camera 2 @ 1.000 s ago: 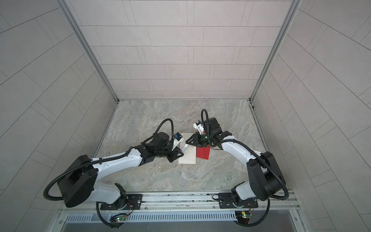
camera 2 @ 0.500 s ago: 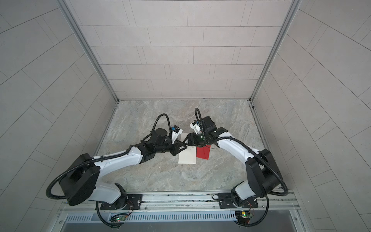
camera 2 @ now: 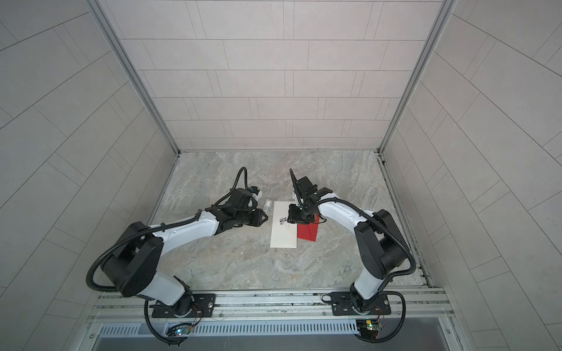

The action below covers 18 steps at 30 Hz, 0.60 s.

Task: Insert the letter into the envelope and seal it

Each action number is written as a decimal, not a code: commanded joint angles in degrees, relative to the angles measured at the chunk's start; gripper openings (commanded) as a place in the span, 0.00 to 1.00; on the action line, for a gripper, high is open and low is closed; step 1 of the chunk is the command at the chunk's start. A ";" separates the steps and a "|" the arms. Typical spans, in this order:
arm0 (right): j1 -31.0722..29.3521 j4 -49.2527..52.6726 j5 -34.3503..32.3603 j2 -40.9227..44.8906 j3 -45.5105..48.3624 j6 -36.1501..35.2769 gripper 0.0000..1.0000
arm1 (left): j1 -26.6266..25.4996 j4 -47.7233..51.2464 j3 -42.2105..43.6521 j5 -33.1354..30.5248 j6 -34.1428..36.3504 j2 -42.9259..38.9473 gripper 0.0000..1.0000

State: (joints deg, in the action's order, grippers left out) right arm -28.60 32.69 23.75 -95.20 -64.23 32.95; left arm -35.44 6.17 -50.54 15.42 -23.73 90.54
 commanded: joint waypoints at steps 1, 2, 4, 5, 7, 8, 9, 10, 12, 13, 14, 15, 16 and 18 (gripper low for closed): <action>-1.97 3.83 -6.31 -2.74 -2.84 -0.74 0.21 | -0.22 10.67 -4.90 0.39 2.42 3.54 0.00; -2.73 4.83 -7.40 -4.11 -3.61 -1.16 0.16 | -0.20 12.18 -6.09 0.47 2.62 4.81 0.00; -4.00 6.38 -8.89 -6.15 -5.05 -1.45 0.10 | -0.17 13.73 -7.34 0.51 2.72 6.76 0.00; -4.48 6.22 -8.60 -7.43 -5.44 -1.61 0.10 | -0.16 14.24 -7.91 0.49 2.72 7.58 0.00; -5.21 5.14 -7.90 -9.16 -5.73 -1.75 0.09 | -0.20 14.63 -8.71 1.13 2.69 8.90 0.00; -5.45 4.52 -8.04 -9.92 -5.82 -1.66 0.09 | -0.19 14.81 -9.17 1.45 2.80 9.55 0.00; -5.53 4.32 -8.39 -10.59 -6.15 -1.57 0.09 | -0.24 15.29 -9.78 1.56 2.96 10.09 0.00; -5.62 4.15 -8.76 -11.29 -6.61 -1.56 0.09 | -0.18 15.45 -10.08 1.76 3.13 10.56 0.00; -5.64 4.16 -9.23 -12.23 -7.62 -1.93 0.09 | -0.18 15.53 -10.46 2.48 3.46 11.20 0.00; -5.75 4.41 -9.62 -12.67 -8.21 -2.23 0.09 | -0.17 15.34 -10.45 3.00 3.54 11.32 0.00; -5.84 4.75 -9.93 -13.06 -8.67 -2.35 0.09 | -0.23 15.26 -10.57 3.27 3.72 11.49 0.00; -5.78 5.19 -10.25 -13.56 -9.17 -2.61 0.09 | -0.21 15.27 -10.54 3.54 3.84 11.59 0.00; -5.92 5.65 -10.48 -14.15 -9.63 -2.69 0.09 | -0.17 15.27 -10.61 3.80 3.99 11.84 0.00; -6.17 6.47 -11.53 -15.36 -10.11 -2.80 0.09 | -0.18 15.27 -10.78 4.48 4.25 12.20 0.00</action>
State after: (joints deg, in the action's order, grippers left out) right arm -34.24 36.60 14.98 -108.90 -73.30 31.18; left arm -35.44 20.43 -59.81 18.55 -20.75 101.86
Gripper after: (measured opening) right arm 0.094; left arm 0.259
